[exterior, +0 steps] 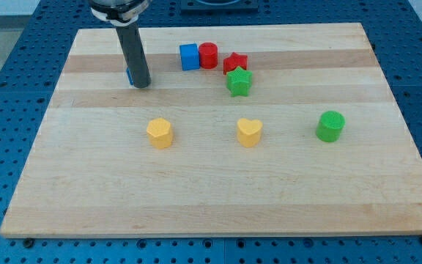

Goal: Move the blue triangle above the yellow hexagon

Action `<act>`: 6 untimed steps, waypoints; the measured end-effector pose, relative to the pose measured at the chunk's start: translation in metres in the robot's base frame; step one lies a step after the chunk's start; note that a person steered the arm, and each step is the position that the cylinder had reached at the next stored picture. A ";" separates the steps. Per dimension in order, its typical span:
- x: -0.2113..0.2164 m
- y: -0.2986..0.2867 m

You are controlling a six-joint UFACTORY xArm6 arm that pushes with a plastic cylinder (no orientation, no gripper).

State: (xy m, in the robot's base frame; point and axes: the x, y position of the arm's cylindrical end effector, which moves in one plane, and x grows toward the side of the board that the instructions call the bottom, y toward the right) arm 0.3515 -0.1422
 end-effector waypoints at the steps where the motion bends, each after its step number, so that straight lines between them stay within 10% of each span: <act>1: 0.026 -0.025; 3: 0.016 -0.119; 6: -0.042 -0.047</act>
